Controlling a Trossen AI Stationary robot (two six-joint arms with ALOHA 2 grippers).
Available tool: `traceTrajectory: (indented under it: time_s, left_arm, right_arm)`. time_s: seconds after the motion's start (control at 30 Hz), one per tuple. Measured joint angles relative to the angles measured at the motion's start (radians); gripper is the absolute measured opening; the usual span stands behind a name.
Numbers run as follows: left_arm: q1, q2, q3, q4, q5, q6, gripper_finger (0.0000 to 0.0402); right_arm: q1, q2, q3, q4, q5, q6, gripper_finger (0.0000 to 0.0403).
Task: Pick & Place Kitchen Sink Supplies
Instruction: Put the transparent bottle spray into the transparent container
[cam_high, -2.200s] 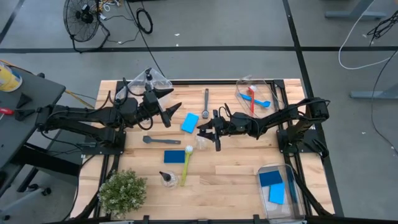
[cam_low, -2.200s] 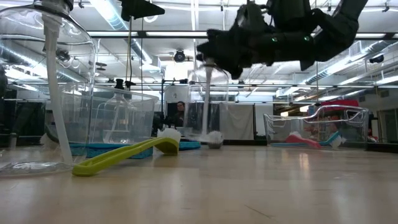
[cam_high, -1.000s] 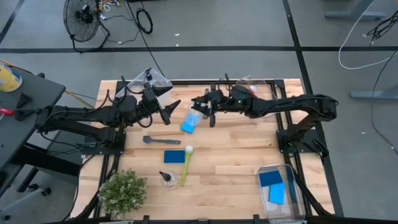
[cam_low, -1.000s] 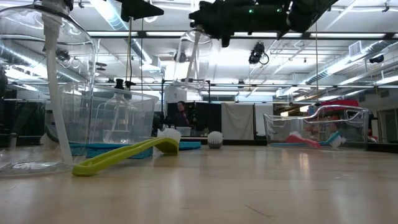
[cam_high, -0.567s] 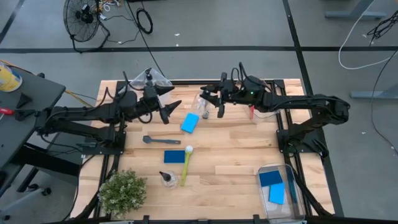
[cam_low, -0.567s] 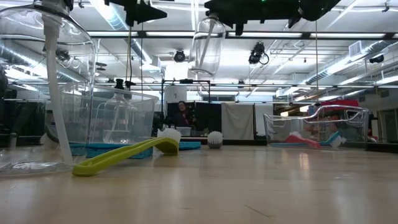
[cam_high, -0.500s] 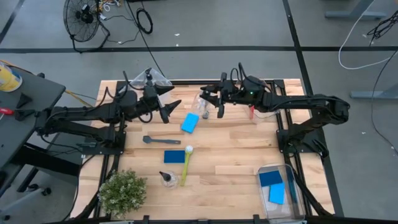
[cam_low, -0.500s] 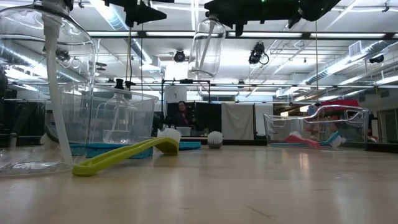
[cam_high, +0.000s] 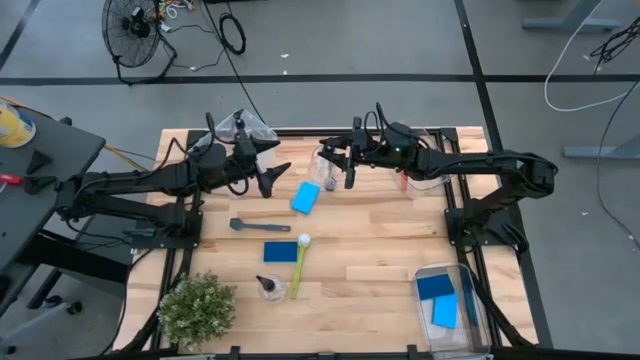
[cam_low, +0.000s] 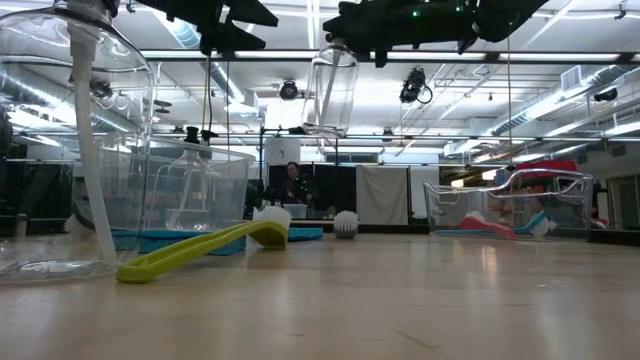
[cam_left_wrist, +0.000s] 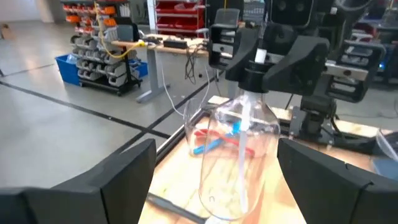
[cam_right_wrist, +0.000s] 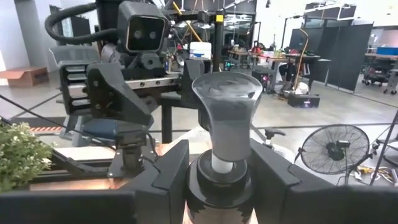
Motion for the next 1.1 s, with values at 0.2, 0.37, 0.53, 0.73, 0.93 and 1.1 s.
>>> traceTrajectory:
  time_s: [0.2, 0.37, 0.53, 0.73, 0.93, 1.1]
  left_arm:
    - [0.020, 0.000, 0.000, -0.021, 0.000, -0.011, 0.0341]
    - [0.023, 0.000, 0.000, -0.022, 0.000, -0.016, 0.0341]
    - [0.023, 0.000, 0.000, -0.024, 0.000, -0.026, 0.0341]
    - [0.023, 0.000, 0.000, -0.024, -0.002, -0.028, 0.0341]
    - [0.023, 0.000, 0.000, -0.025, -0.005, -0.028, 0.0341]
    - [0.023, 0.000, 0.000, -0.025, -0.015, -0.028, 0.0341]
  right_arm:
    - [-0.014, 0.059, 0.000, 0.024, 0.001, -0.032, 0.0134]
    - [-0.030, 0.133, 0.000, 0.075, 0.001, -0.039, 0.0133]
    - [-0.047, 0.211, 0.000, 0.157, 0.001, -0.026, 0.0133]
    - [-0.069, 0.291, 0.001, 0.249, -0.003, 0.026, 0.0133]
    - [-0.045, 0.335, 0.063, 0.237, -0.114, 0.062, 0.0133]
    - [0.012, 0.339, 0.122, 0.118, -0.143, -0.021, 0.0133]
